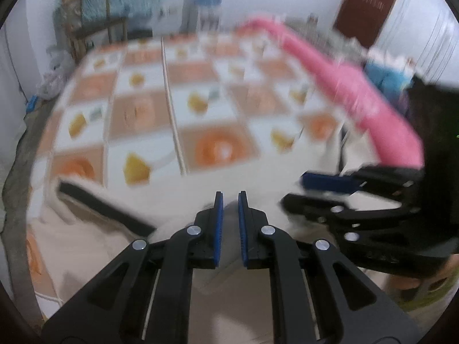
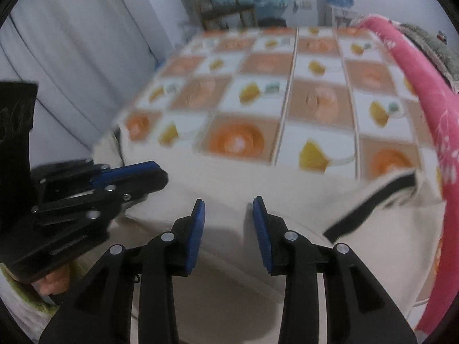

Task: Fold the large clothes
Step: 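Lift the collar with both tools and fold it over toward the hem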

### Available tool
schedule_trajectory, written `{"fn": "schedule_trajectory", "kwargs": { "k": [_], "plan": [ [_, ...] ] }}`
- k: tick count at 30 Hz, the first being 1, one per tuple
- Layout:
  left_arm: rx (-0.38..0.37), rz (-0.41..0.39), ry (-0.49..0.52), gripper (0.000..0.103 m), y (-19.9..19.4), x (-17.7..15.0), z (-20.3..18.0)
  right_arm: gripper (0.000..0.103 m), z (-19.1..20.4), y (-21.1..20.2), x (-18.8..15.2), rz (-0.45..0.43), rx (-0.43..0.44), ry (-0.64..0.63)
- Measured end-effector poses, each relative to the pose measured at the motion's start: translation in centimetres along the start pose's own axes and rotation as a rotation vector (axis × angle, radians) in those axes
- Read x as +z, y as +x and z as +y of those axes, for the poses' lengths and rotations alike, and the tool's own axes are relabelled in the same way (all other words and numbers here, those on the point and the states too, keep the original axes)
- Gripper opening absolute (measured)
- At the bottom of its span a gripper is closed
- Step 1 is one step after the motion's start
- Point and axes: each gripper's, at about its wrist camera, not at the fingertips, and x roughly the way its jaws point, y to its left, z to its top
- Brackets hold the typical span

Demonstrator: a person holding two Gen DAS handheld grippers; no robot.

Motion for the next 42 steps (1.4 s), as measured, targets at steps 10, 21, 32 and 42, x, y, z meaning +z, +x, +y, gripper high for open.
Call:
{"fn": "schedule_trajectory", "kwargs": {
  "k": [10,21,32,42],
  "plan": [
    [-0.064,0.026,-0.079,0.010,0.2,-3.5,2.7,0.042,-7.0,-5.2,-3.9,-0.031,0.125,0.252],
    [-0.077,-0.017,-0.118,0.010,0.3,-3.6,2.6,0.024,-8.5,-2.3,-0.5,-0.024,0.101,0.317],
    [-0.035,-0.021,-0.064,0.010,0.6,-3.5,1.5,0.030,-8.3,-2.8,-0.9,-0.015,-0.069,0.282],
    [0.028,-0.029,-0.027,0.010,0.4,-3.6,0.8,0.032,-2.0,-2.7,-1.2,-0.077,-0.105,0.052]
  ]
}}
